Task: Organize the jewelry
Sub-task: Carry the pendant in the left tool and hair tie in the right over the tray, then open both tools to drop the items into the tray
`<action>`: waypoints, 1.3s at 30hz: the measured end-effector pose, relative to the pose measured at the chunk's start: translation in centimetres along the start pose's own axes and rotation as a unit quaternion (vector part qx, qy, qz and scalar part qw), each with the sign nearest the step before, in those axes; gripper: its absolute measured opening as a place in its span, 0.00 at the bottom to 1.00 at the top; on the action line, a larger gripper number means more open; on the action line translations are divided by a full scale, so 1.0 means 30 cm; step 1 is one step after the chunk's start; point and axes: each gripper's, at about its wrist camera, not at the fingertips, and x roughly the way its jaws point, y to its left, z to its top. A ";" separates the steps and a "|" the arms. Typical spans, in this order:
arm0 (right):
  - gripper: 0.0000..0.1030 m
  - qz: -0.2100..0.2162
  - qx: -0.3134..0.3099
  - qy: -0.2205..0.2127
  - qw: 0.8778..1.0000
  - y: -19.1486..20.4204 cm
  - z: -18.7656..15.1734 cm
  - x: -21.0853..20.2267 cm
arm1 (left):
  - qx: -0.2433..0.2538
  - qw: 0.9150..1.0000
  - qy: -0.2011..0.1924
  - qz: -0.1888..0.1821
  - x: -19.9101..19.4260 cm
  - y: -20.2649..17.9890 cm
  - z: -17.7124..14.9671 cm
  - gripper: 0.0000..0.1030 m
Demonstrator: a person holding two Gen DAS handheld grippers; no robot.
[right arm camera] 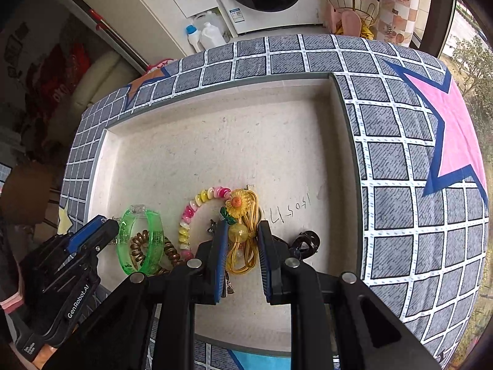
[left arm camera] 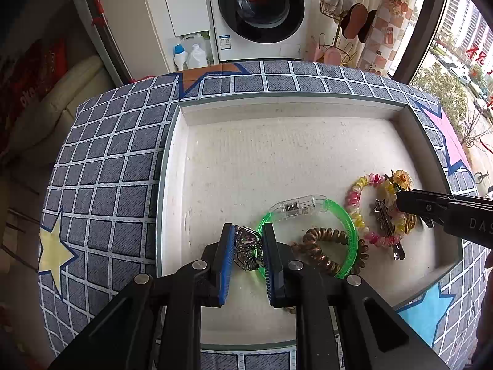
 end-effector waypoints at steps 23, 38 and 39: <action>0.45 0.026 0.012 -0.019 0.999 0.013 -0.013 -0.047 | 0.015 1.000 -0.005 0.018 -0.037 -0.020 -0.001 0.88; 0.65 0.032 0.022 -0.026 0.999 0.005 -0.059 -0.118 | 0.014 0.999 -0.036 0.018 -0.120 -0.029 -0.008 1.00; 0.65 0.031 0.022 -0.027 0.999 0.006 -0.066 -0.122 | 0.014 0.999 -0.036 0.019 -0.124 -0.029 -0.014 1.00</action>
